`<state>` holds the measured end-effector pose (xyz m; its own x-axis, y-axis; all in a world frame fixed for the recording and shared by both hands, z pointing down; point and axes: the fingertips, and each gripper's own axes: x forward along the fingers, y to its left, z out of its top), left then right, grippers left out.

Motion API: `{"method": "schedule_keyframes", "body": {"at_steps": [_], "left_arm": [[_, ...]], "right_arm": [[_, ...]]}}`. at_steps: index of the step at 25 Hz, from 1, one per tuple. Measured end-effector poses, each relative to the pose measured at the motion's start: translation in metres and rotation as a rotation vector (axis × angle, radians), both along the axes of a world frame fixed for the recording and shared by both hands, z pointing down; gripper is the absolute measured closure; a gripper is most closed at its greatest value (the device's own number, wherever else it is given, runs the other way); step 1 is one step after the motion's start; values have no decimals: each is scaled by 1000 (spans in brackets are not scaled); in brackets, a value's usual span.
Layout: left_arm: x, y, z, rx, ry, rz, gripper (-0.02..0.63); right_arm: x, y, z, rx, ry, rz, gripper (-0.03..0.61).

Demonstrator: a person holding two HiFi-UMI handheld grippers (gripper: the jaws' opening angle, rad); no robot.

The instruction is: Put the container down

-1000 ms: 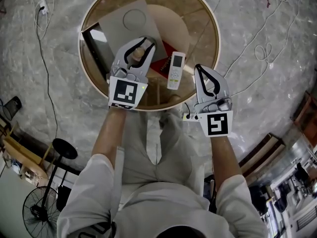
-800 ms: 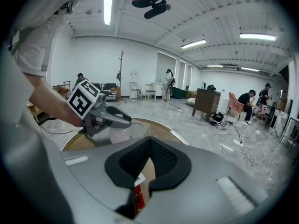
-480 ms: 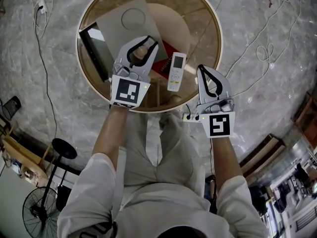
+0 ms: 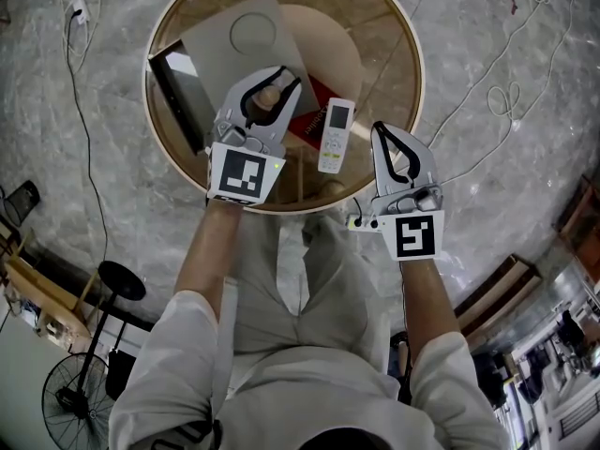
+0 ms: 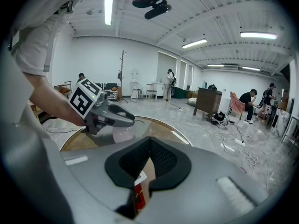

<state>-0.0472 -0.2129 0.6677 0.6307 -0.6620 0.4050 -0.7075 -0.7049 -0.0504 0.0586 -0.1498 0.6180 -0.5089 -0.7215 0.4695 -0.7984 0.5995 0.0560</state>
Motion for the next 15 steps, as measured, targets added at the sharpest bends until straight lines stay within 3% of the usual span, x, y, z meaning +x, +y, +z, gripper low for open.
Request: {"method": "schedule_keyframes", "body": {"at_steps": [7,10,15], "left_arm": [[1,-1,-3,13,-2,21,500],[-1,-1,-6,23,14,18,401],[-7,-2,-17,39,33,5,367]], "right_arm": [[0,0,1,0,3,-1,574],[-1,1,0,-3,4,-5,574],[-3,-4,-3,7,0,-5,574]]}}
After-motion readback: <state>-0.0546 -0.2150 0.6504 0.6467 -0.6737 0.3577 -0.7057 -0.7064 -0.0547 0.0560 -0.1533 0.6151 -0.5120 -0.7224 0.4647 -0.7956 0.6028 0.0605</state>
